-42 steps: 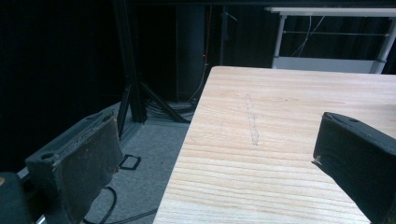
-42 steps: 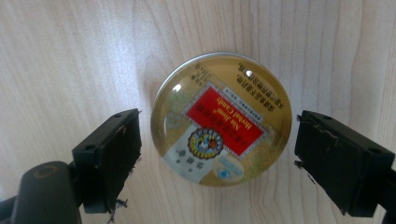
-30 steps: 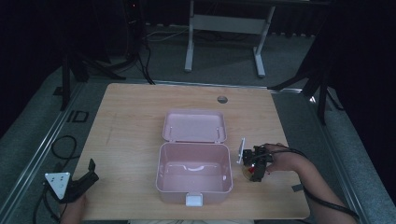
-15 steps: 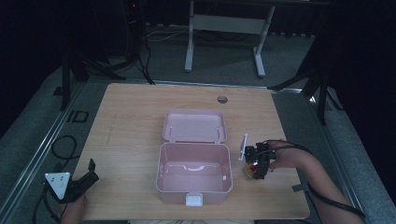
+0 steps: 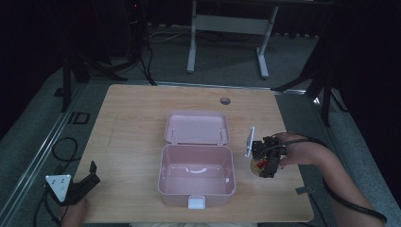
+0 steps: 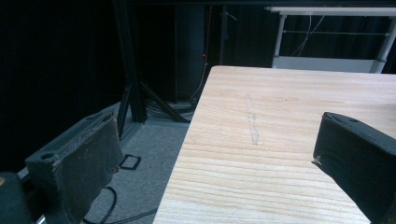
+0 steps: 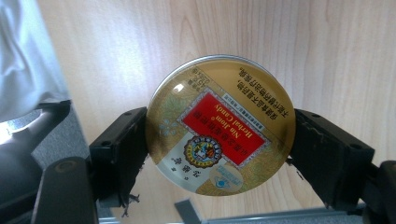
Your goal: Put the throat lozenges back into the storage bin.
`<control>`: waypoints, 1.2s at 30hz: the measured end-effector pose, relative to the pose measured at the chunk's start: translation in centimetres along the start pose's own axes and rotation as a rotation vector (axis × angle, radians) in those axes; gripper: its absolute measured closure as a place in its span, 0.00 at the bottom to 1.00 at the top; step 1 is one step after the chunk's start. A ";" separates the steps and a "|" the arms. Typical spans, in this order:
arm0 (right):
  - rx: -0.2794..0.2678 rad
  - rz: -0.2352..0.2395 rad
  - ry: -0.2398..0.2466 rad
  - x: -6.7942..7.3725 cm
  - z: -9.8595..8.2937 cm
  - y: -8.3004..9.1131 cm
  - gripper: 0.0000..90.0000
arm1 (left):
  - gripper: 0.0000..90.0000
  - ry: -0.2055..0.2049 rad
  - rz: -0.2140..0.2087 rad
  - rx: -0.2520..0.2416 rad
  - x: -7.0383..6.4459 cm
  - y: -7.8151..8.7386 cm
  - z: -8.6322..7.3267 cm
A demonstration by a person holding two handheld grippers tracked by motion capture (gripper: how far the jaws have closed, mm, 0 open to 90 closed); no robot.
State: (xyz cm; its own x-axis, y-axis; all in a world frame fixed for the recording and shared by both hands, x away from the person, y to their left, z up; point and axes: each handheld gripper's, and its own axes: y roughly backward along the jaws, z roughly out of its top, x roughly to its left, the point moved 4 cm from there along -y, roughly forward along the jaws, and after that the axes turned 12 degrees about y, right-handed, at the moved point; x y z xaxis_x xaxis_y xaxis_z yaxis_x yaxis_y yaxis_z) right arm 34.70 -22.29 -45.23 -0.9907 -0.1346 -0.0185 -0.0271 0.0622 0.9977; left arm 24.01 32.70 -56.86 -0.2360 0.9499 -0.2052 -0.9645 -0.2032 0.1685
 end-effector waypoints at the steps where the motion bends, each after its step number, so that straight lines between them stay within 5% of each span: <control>1: -0.001 -0.004 0.001 0.1 0.1 0.5 0.24 | 0.01 0.000 0.000 0.000 0.0 0.0 0.0; 13: -0.018 -0.026 -0.026 1.2 1.4 5.0 0.24 | 0.01 0.001 0.000 -0.001 0.0 0.0 0.0; 36: -0.027 -0.009 0.065 1.5 8.0 5.9 0.24 | 0.01 0.003 -0.010 -0.002 0.0 0.1 0.0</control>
State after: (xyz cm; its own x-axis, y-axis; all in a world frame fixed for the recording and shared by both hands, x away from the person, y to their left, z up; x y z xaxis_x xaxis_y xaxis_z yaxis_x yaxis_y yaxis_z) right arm 32.01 -14.22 -39.86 -0.9798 -0.1986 -0.0243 -0.0316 0.0339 0.9989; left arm 23.95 32.72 -56.83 -0.2272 0.9509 -0.2101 -0.9670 -0.1946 0.1646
